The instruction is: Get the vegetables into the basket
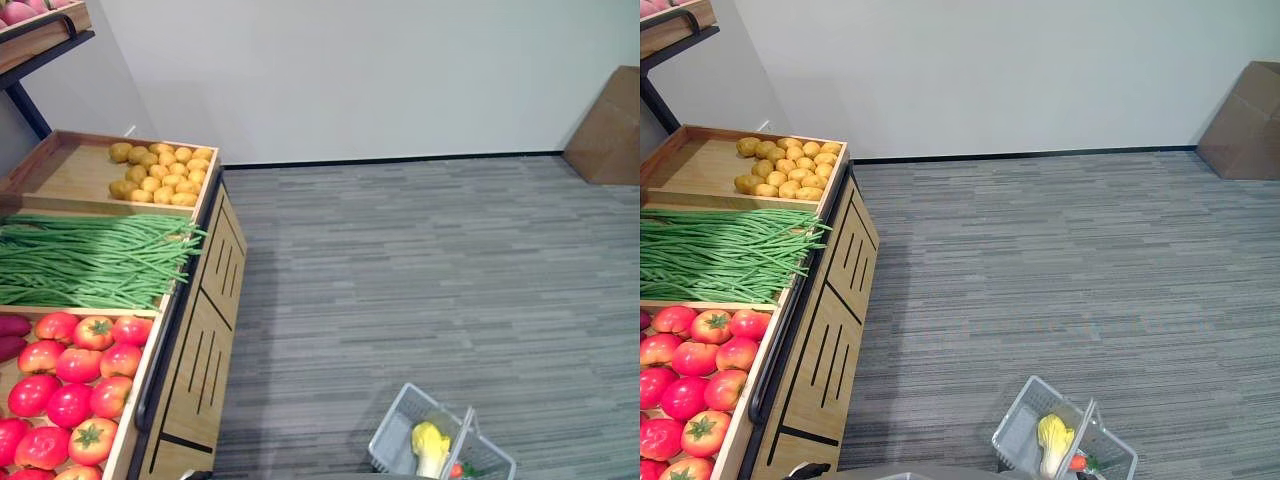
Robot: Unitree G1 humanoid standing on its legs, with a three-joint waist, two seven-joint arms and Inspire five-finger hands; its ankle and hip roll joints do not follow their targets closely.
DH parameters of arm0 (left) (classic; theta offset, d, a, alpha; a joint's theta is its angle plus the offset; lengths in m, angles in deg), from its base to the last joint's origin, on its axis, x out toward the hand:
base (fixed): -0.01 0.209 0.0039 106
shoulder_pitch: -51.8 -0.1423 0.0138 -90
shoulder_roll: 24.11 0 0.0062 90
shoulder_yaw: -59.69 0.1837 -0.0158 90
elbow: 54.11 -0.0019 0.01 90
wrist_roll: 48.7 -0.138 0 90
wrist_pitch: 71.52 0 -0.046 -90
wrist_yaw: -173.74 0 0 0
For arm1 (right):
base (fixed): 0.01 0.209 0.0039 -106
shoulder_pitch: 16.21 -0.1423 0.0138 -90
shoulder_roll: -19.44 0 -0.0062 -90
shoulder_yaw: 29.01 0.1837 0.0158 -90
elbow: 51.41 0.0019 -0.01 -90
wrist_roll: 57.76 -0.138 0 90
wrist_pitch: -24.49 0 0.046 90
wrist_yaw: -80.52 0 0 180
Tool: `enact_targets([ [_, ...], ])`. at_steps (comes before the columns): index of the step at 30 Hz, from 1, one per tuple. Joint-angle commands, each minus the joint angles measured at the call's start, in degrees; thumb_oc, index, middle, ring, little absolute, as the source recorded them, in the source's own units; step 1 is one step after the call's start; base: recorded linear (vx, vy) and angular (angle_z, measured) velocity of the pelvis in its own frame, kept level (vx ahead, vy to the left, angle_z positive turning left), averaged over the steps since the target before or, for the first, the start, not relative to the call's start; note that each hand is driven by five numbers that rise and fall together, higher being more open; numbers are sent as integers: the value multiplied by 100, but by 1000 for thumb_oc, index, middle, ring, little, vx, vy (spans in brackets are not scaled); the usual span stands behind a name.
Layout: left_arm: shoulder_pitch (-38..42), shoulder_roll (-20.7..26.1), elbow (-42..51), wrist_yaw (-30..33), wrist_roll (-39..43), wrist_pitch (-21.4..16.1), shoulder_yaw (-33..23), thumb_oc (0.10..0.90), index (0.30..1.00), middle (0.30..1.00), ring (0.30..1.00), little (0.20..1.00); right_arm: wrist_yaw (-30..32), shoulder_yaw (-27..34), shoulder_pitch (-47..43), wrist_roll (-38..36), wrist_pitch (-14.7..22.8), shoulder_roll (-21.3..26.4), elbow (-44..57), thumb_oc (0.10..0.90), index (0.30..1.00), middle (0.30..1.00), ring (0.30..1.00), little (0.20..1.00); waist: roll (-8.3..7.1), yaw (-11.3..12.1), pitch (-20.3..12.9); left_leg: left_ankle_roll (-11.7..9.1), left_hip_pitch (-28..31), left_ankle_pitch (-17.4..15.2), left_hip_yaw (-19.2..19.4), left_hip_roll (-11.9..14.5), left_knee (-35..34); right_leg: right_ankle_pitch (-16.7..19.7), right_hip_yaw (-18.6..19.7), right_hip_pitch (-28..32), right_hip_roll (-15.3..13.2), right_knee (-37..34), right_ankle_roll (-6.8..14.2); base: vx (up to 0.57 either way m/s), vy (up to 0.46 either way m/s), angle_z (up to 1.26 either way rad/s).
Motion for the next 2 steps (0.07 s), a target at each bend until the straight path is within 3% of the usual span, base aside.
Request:
enact_targets([
  [1,342,-42,-269,100,54,-114,-29,900,1000,1000,1000,1000,10,-285,-378,51,68,51,-298,900,1000,1000,1000,1000,-114,1,-28,-40,-26,8,-200,-169,16,-173,-264,199,-202,173,344,0,0,0],
  [2,342,-41,-268,97,58,-115,-33,900,1000,1000,1000,1000,6,-285,-378,49,69,53,-295,900,1000,1000,1000,1000,-114,-2,-26,-39,-28,9,-199,-169,16,-172,-264,196,-204,175,345,0,0,0],
])
